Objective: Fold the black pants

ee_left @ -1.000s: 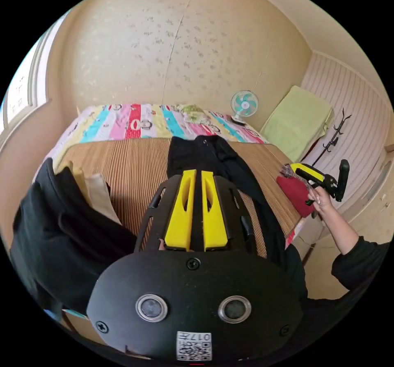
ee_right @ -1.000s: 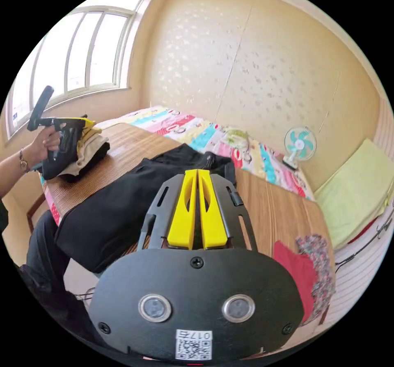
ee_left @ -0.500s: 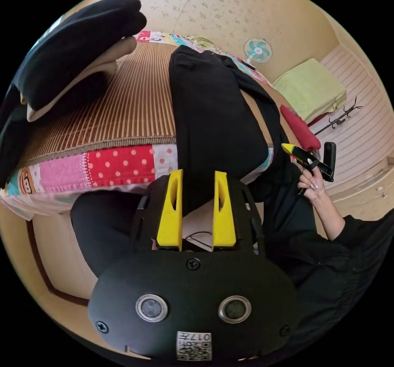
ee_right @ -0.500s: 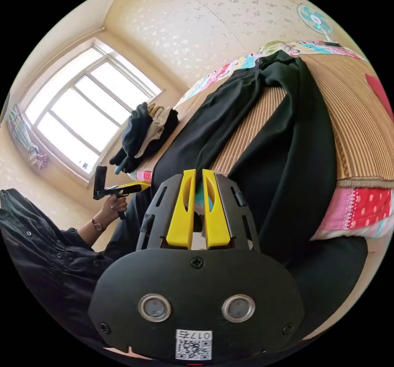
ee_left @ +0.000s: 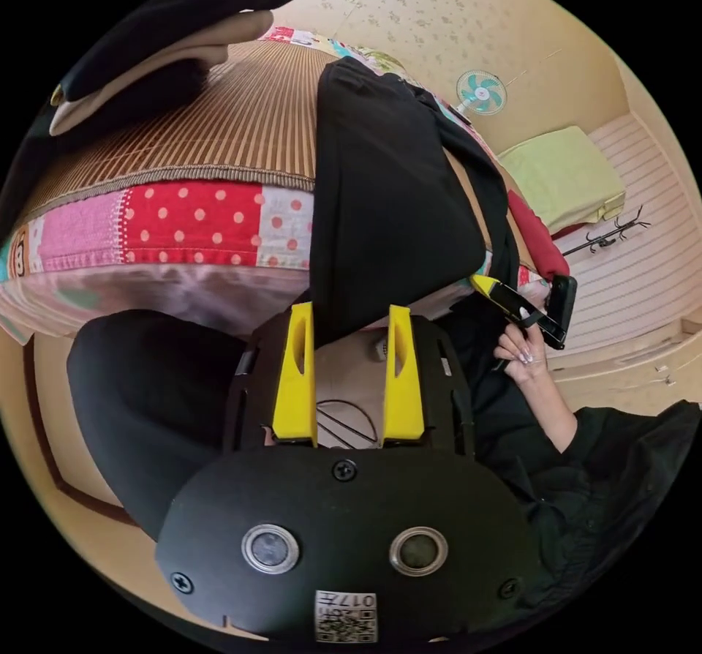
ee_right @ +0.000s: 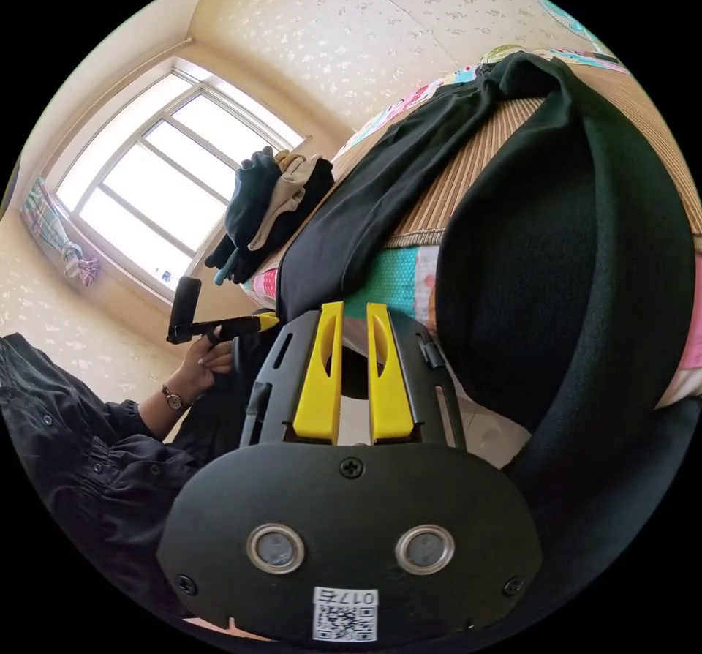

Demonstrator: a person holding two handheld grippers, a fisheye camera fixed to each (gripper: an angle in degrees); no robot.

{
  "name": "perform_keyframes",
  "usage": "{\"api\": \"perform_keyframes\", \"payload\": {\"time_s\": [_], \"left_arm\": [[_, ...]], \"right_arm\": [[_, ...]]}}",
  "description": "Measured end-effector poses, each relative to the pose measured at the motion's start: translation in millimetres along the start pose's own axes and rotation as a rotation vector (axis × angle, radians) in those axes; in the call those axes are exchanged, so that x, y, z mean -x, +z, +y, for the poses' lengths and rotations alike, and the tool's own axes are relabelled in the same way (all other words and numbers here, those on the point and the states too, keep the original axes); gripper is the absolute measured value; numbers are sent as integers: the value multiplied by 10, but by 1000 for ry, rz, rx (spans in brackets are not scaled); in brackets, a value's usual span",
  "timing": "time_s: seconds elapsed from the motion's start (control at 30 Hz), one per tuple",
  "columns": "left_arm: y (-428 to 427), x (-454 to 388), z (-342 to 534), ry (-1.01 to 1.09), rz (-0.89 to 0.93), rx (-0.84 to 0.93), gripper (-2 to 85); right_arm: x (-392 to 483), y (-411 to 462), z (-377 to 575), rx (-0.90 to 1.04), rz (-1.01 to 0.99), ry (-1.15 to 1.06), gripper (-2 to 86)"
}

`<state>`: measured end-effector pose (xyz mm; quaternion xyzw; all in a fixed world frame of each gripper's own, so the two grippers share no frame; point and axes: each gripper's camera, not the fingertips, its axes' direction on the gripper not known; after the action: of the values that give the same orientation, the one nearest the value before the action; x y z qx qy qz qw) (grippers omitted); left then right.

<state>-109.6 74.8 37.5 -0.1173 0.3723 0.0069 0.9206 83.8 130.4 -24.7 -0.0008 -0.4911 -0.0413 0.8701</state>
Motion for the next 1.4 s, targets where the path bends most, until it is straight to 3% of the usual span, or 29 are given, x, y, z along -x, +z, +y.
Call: {"api": "perform_keyframes", "payload": {"time_s": [0.07,0.2,0.33,0.47,0.57,0.63,0.73,0.83,0.97,1.2,1.4], "left_arm": [[-62,1,-40,17,-4,27,57],[-475,-55,-106,196,324,36,10],[-1244,96,-133,245,815,-210,0],[-1605,369,-146,171,970,-356,-2],[-1650,589,-139,78,808,-315,-1],[-1575,597,-124,-15,485,-173,4],[-1353,366,-108,-31,140,3,27],[-1232,104,-47,-5,-10,23,37],[-1246,-102,32,-14,-56,-87,53],[-920,-546,-60,188,99,-114,69],[-687,-524,62,182,179,-148,69]], "right_arm": [[-7,-20,45,-1,-7,3,49],[-66,-118,133,-11,-35,33,38],[-75,-265,266,-57,-89,51,29],[-21,-382,396,-89,-110,60,27],[32,-423,493,-86,-115,74,26],[107,-442,561,-75,-104,72,25],[229,-453,638,-55,-74,60,24],[326,-446,712,-38,-76,59,26],[458,-457,784,-32,-70,49,28],[699,-445,909,-9,-42,52,41],[1008,-399,1006,22,-10,-5,68]]}}
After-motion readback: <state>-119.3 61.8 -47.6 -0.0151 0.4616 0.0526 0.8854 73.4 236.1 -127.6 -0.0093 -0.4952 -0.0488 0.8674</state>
